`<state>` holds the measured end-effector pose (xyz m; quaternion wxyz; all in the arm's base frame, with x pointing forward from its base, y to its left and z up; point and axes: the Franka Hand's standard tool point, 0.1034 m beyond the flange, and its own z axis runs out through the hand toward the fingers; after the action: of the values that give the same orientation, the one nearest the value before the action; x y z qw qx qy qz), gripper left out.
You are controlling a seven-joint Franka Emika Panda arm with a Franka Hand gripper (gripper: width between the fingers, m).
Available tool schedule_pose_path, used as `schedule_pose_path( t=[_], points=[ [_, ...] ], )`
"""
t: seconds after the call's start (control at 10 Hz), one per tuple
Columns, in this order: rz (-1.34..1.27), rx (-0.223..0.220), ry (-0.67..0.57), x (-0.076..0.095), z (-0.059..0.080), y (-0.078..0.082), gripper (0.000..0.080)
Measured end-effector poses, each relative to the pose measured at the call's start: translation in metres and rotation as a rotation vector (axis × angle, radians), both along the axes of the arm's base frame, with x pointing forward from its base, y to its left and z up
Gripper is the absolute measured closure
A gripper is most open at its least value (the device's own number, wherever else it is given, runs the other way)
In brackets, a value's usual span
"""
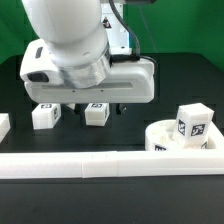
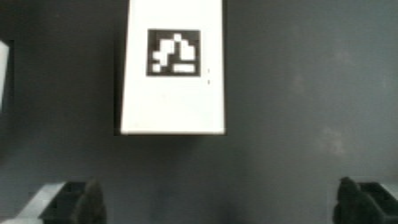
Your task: Assemble stool
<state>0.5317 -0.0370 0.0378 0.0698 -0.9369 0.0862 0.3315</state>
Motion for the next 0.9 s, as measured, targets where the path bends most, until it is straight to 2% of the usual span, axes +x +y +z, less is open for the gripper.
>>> schedule_pose_path(
  t=[0.2,0.3,0.4,0.9],
  points=[
    [0.004,0.019,0.106,-0.001,-0.004,0.0,0.015],
    [-0.016,0.008,0.214,-0.013,-0.004,-0.003,0.015],
    [-0.026,-0.008,0.272,-0.014,-0.009,-0.007,0.015],
    [-0.027,-0.011,0.258,-0.012,-0.013,-0.009,0.015]
  ],
)
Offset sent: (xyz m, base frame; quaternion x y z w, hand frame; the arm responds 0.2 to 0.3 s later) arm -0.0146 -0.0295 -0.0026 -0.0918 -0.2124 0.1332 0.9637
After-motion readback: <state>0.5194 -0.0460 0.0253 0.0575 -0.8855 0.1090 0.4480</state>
